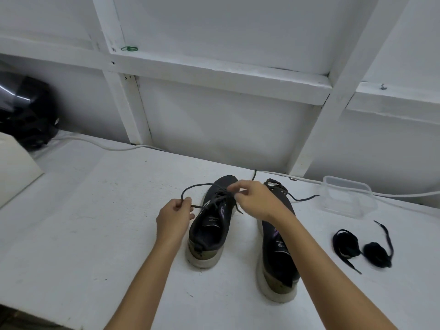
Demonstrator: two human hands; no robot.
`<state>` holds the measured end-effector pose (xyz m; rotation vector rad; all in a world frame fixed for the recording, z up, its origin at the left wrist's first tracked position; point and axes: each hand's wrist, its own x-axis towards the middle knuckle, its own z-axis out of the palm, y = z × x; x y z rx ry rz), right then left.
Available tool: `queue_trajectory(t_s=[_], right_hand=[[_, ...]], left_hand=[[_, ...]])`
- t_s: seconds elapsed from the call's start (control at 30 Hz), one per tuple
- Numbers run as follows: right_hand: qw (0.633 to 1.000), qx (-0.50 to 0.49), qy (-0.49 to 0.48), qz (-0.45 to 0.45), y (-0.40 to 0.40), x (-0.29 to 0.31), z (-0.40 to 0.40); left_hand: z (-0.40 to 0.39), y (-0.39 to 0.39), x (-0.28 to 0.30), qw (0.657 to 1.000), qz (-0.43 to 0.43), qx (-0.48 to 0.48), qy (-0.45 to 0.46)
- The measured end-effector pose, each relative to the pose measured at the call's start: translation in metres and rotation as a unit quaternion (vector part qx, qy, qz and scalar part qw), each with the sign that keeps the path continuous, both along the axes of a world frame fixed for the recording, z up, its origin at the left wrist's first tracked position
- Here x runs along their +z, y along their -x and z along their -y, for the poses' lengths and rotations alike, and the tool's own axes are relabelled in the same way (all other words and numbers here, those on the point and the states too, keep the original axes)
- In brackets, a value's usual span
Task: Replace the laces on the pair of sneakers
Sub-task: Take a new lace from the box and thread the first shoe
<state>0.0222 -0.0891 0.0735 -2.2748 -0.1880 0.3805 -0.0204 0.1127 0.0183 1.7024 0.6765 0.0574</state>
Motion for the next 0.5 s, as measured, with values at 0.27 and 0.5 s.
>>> queue_trajectory(t_s=[0.27,0.5], right_hand=[[0.986,0.051,0.151,0.04,-0.004,-0.023,0.0],[0.982,0.077,0.118,0.128,-0.004,-0.022,-0.006]], left_hand=[[-0.015,-0.008,-0.02,0.997,-0.055,0.038,-0.046],[-0.021,-0.011,-0.037,0.974,-0.044,-0.042,-0.217]])
